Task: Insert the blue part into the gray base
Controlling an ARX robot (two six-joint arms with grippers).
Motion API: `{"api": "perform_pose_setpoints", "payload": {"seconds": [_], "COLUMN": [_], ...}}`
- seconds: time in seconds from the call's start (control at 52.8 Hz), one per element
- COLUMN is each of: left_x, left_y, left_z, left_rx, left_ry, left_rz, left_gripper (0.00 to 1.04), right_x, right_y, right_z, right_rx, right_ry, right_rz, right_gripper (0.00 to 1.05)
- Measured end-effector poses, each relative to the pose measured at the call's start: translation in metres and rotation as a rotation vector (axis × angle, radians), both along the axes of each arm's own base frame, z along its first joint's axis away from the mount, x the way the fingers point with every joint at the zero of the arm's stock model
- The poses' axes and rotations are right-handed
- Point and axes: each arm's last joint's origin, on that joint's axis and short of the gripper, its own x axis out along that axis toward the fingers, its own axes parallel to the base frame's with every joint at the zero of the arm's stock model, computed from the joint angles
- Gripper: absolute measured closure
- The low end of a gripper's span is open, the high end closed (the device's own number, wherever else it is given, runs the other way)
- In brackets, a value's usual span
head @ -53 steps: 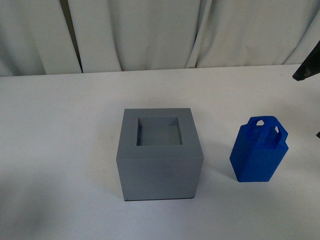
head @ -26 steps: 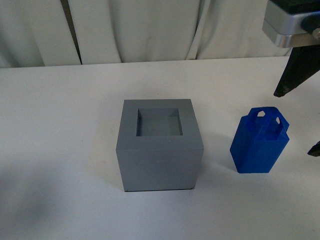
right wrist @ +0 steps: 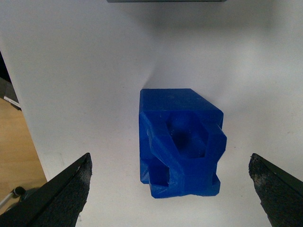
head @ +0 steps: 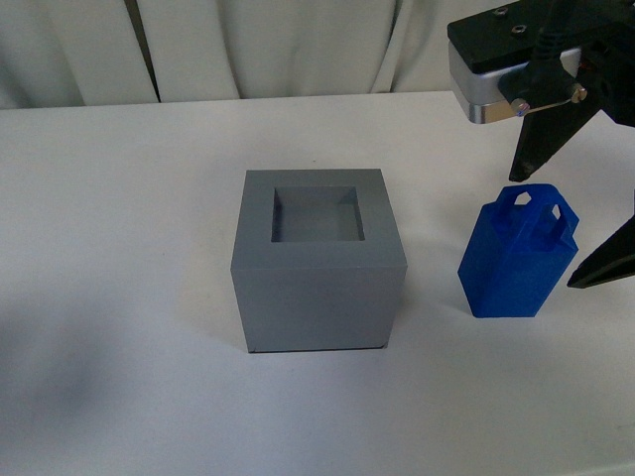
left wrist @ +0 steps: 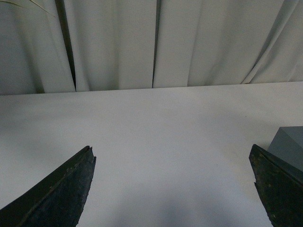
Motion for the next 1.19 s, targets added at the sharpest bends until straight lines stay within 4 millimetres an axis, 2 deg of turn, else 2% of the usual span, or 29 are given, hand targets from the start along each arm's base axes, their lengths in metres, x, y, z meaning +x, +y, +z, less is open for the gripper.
{"api": "perform_pose_setpoints", "payload": {"seconds": [0.417,0.719,0.757,0.966,1.098,1.193], "left_x": [0.000,0.000,0.000,0.000,0.000,0.000], "left_y": [0.000,0.000,0.000,0.000,0.000,0.000], "left_z": [0.000,0.000,0.000,0.000,0.000,0.000], "left_rx": [0.000,0.000,0.000,0.000,0.000,0.000], "left_ry": [0.000,0.000,0.000,0.000,0.000,0.000], "left_rz": [0.000,0.000,0.000,0.000,0.000,0.000], "left_gripper": [0.06,0.06,0.06,0.06,0.06,0.06], "right_x": [0.007,0.009,0.010,0.011,0.009,0.009], "right_y": [0.016,0.016,0.016,0.015,0.015,0.018], "right_z": [-0.019,-0.022,-0.022,-0.025,-0.022,-0.006], "right_rx": [-0.036,-0.050,-0.054,-0.050,-0.038,-0.007], "right_ry": [0.004,-0.001,-0.011,-0.023,0.002,0.006], "right_rz": [0.029,0.026,0.025,0.022,0.026,0.035], "right_gripper": [0.07,0.08,0.13,0.56,0.57,0.57]}}
